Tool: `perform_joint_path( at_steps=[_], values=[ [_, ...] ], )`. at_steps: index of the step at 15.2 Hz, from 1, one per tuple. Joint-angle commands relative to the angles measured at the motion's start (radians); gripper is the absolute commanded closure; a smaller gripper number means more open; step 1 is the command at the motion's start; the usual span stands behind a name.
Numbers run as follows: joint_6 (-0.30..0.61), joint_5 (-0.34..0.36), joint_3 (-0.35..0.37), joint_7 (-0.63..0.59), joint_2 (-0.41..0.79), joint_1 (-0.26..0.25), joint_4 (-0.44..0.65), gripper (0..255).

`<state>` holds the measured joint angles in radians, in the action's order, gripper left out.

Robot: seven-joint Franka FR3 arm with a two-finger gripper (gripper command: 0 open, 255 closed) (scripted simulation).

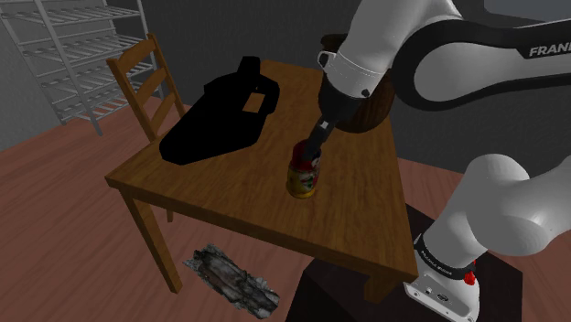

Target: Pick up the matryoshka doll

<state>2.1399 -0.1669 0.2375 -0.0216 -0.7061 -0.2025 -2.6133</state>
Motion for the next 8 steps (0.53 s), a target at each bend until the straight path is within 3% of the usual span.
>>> perform_joint_path(
  at_steps=[1, 2, 8],
  values=[
    [0.01, -0.001, 0.002, 0.0, 0.003, -0.001, -0.006, 0],
    [0.009, -0.001, 0.002, 0.0, 0.001, -0.001, -0.007, 255],
    [0.008, -0.001, 0.002, -0.001, 0.002, -0.001, -0.006, 255]
  ],
)
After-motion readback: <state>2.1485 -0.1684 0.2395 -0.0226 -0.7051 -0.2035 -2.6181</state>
